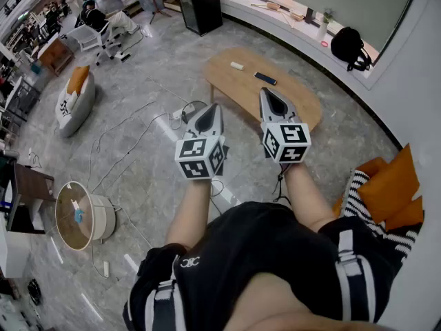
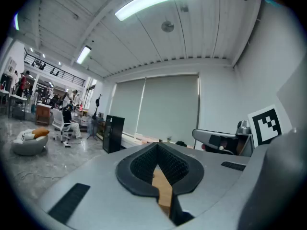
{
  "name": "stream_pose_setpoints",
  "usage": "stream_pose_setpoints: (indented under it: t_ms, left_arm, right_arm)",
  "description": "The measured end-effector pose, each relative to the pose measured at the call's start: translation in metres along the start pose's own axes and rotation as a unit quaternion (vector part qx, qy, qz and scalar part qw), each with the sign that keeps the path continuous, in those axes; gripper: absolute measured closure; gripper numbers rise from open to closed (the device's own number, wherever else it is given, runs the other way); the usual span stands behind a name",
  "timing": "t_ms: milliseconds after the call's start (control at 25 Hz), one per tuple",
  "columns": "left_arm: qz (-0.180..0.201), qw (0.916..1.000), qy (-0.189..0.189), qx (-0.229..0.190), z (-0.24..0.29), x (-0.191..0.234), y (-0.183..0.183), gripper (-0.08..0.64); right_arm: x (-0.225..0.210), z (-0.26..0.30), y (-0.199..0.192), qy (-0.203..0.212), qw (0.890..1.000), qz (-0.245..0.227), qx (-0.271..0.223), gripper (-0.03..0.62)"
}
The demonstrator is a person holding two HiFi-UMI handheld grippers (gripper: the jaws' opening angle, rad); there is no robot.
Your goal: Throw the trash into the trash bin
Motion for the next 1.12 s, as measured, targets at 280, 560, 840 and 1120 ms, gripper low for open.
stream_pose_setpoints:
  t_ms: [280,560,840,1120]
  left_arm:
    - [0.003,1.0000,0.006,0.002,0.001,-0.016,-0.001,0.548]
    - [-0.004,0.9999,0.011,0.009,0.006,-0.027,-0.006,0.548]
    - [0.021,0.9993,0.022,0.022,-0.001,-0.019,-0.012,0.548]
    - [0.021,0.9993,0.025,0.018,-0.009,-0.002,-0.011,0.548]
  right_arm:
    - [-0.011,-0.014,0.006,-0.001,1.000,0.003,-0.008,0.581]
    - [-0.021,-0.019,-0.002,-0.002,1.000,0.005,0.002,0.581]
    - [-0.009,-0.017,-0.019,0.009,1.000,0.008,0.026,0.581]
    - [0.012,-0.010,-0.017,0.013,1.000,0.005,0.016,0.581]
Point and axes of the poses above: the fingertips, and each gripper's own axes: z forward along the fingers, x to its left, y out of its top, the point moved 1 cm from there along -z, backward along the fingers, and after that the axes turned 15 degrees about -y, right-handed, at the moved point
